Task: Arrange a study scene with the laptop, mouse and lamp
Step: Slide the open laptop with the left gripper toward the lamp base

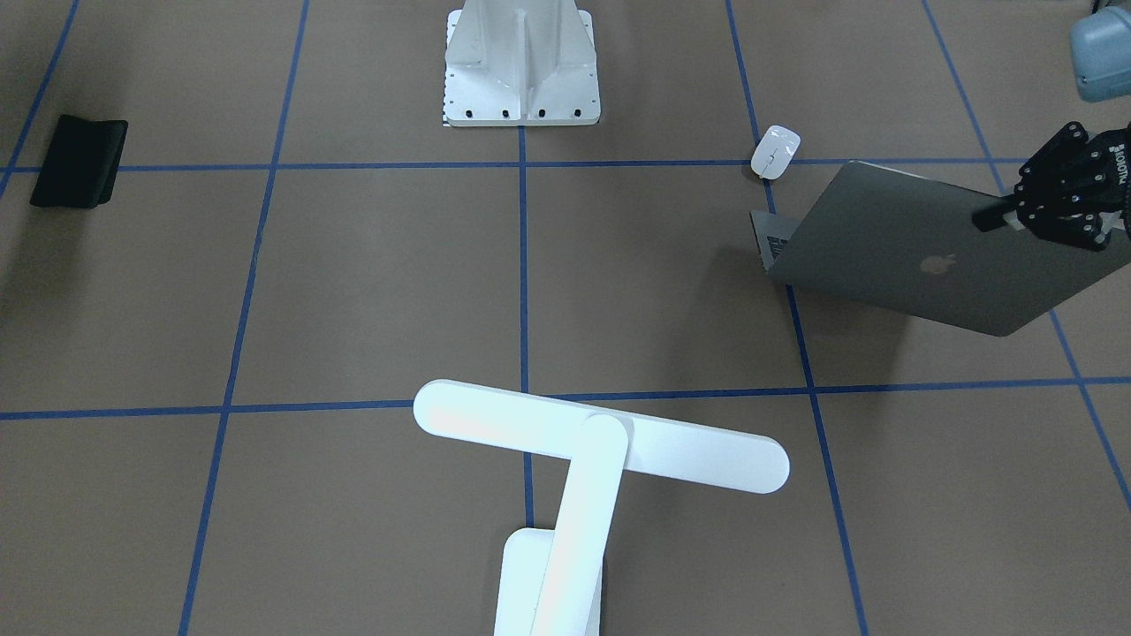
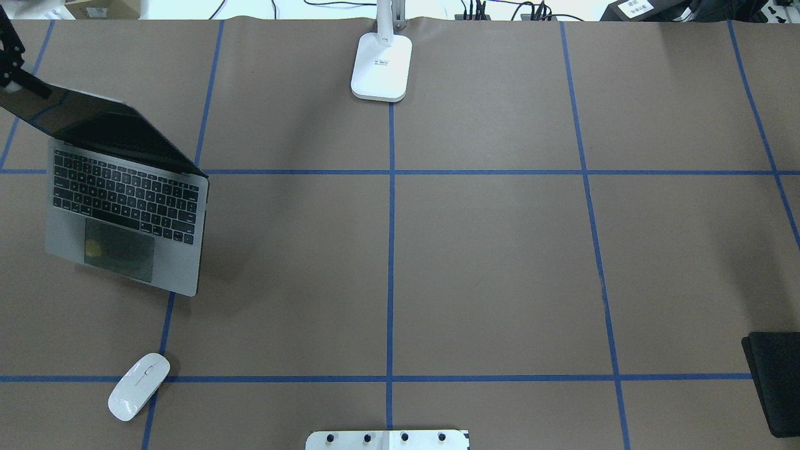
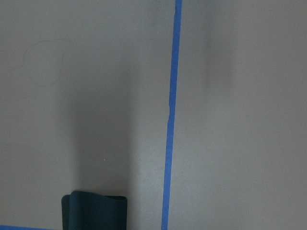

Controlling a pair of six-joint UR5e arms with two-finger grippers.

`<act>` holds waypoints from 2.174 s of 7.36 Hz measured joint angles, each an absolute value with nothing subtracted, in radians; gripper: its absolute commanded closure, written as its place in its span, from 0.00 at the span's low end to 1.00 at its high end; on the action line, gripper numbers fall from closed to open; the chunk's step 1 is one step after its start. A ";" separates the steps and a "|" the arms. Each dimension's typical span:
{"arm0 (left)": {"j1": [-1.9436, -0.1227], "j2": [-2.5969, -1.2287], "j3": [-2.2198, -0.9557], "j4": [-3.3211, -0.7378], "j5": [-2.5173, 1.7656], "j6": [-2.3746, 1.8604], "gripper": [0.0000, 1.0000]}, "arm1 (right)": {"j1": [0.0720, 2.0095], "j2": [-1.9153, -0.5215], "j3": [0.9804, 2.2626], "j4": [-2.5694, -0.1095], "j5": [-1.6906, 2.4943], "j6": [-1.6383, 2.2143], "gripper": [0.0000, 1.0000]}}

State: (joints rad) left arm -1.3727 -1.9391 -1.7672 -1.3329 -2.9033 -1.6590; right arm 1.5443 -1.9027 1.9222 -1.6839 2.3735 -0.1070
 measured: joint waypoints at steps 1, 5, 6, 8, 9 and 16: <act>-1.358 -1.997 -1.750 -1.333 -2.899 -1.717 1.00 | 1.543 -1.901 1.919 -1.684 2.369 -0.110 0.00; -1.226 -2.162 -1.678 -1.453 -2.796 -1.997 1.00 | 1.534 -1.895 1.909 -1.684 2.362 -0.112 0.00; -1.195 -2.194 -1.624 -1.572 -2.754 -2.101 1.00 | 1.533 -1.895 1.909 -1.684 2.362 -0.112 0.00; -1.116 -2.259 -1.518 -1.806 -2.629 -2.295 1.00 | 1.533 -1.895 1.906 -1.684 2.362 -0.112 0.00; -1.082 -2.301 -1.474 -1.871 -2.568 -2.370 1.00 | 1.532 -1.894 1.903 -1.685 2.362 -0.112 0.00; -0.937 -2.375 -1.304 -2.239 -2.240 -2.691 1.00 | 1.532 -1.893 1.901 -1.686 2.364 -0.110 0.00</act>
